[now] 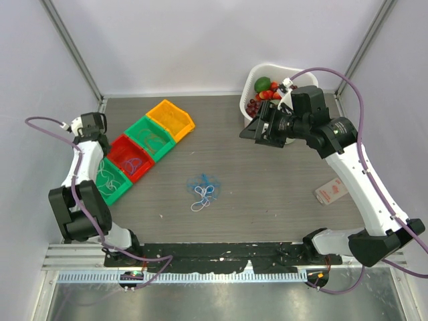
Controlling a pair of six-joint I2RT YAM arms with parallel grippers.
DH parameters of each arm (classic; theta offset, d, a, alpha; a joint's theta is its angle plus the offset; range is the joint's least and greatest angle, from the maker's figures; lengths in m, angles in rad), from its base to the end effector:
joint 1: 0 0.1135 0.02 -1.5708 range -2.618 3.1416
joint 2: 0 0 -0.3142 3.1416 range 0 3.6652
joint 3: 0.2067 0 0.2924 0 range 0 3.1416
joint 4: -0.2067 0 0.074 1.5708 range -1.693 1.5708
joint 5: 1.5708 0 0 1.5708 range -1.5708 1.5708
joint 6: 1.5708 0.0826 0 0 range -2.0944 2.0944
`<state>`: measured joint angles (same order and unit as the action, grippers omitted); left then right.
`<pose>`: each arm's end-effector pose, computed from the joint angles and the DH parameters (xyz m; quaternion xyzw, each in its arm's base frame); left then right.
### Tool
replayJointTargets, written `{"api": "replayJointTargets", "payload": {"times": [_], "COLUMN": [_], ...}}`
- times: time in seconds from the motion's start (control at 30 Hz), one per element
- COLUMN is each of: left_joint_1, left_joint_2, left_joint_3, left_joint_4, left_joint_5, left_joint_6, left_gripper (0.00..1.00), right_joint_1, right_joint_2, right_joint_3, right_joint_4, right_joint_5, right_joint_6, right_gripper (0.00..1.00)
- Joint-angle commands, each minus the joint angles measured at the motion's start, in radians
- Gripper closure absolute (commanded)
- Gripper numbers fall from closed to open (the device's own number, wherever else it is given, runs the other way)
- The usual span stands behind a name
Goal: Untangle the cables
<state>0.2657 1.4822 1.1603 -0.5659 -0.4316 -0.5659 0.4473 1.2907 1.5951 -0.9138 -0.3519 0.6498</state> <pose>0.3544 0.1323 0.2773 -0.4374 0.8130 0.1506 0.3536 0.2694 0.1608 0.4717 0.0077 0.8767 0.3698 0.3075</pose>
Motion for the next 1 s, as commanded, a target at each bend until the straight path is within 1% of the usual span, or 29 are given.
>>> {"api": "replayJointTargets", "payload": {"times": [0.0, 0.1, 0.2, 0.3, 0.37, 0.43, 0.53, 0.57, 0.67, 0.7, 0.77, 0.8, 0.83, 0.87, 0.9, 0.93, 0.97], "left_joint_1": [0.006, 0.012, 0.027, 0.05, 0.05, 0.05, 0.05, 0.05, 0.052, 0.05, 0.052, 0.053, 0.052, 0.05, 0.05, 0.05, 0.047], "left_joint_2": [0.009, 0.015, 0.071, 0.115, 0.099, 0.049, 0.027, 0.035, 0.024, 0.009, -0.02, -0.028, -0.034, -0.036, -0.039, -0.046, -0.068], "left_joint_3": [-0.034, -0.063, -0.037, -0.019, -0.03, -0.075, -0.117, -0.107, -0.09, -0.091, -0.08, -0.061, -0.036, -0.001, 0.031, 0.065, 0.085], "left_joint_4": [-0.002, 0.014, -0.034, -0.09, -0.104, -0.094, -0.078, -0.091, -0.121, -0.118, -0.112, -0.117, -0.132, -0.152, -0.19, -0.206, -0.227], "left_joint_5": [0.01, 0.011, 0.016, 0.057, 0.074, 0.065, 0.045, 0.051, 0.059, 0.059, 0.06, 0.059, 0.054, 0.054, 0.062, 0.079, 0.103], "left_joint_6": [-0.069, -0.077, -0.095, -0.124, -0.129, -0.161, -0.16, -0.151, -0.146, -0.144, -0.134, -0.126, -0.123, -0.123, -0.129, -0.138, -0.159], "left_gripper": [1.0, 1.0, 1.0, 1.0, 1.0, 1.0, 1.0, 0.97, 0.76, 0.67, 0.44, 0.35, 0.3, 0.27, 0.27, 0.24, 0.24], "right_joint_1": [-0.004, -0.004, -0.005, -0.005, -0.004, -0.004, -0.005, -0.004, -0.005, -0.005, -0.005, -0.005, -0.005, -0.004, -0.005, -0.005, -0.005], "right_joint_2": [-0.025, -0.039, -0.033, -0.022, -0.027, -0.036, -0.037, -0.039, -0.034, -0.037, -0.037, -0.037, -0.037, -0.036, -0.033, -0.033, -0.033], "right_joint_3": [0.009, 0.008, 0.014, 0.011, 0.0, -0.009, -0.033, -0.04, -0.061, -0.073, -0.084, -0.087, -0.101, -0.109, -0.125, -0.138, -0.159], "right_joint_4": [0.003, 0.003, 0.009, 0.012, 0.01, 0.012, 0.033, 0.047, 0.061, 0.067, 0.069, 0.073, 0.076, 0.081, 0.09, 0.098, 0.117], "right_joint_5": [0.007, 0.025, 0.031, 0.005, -0.002, 0.004, 0.004, 0.001, -0.034, -0.038, -0.041, -0.044, -0.041, -0.042, -0.047, -0.053, -0.07], "right_joint_6": [0.007, 0.002, -0.002, 0.002, 0.004, -0.01, -0.013, -0.004, 0.011, 0.013, -0.001, -0.007, -0.01, -0.009, -0.004, 0.002, 0.014], "right_gripper": [0.3, 0.3, 0.3, 0.3, 0.3, 0.3, 0.3, 0.3, 0.3, 0.3, 0.3, 0.3, 0.3, 0.3, 0.3, 0.3, 0.3]}}
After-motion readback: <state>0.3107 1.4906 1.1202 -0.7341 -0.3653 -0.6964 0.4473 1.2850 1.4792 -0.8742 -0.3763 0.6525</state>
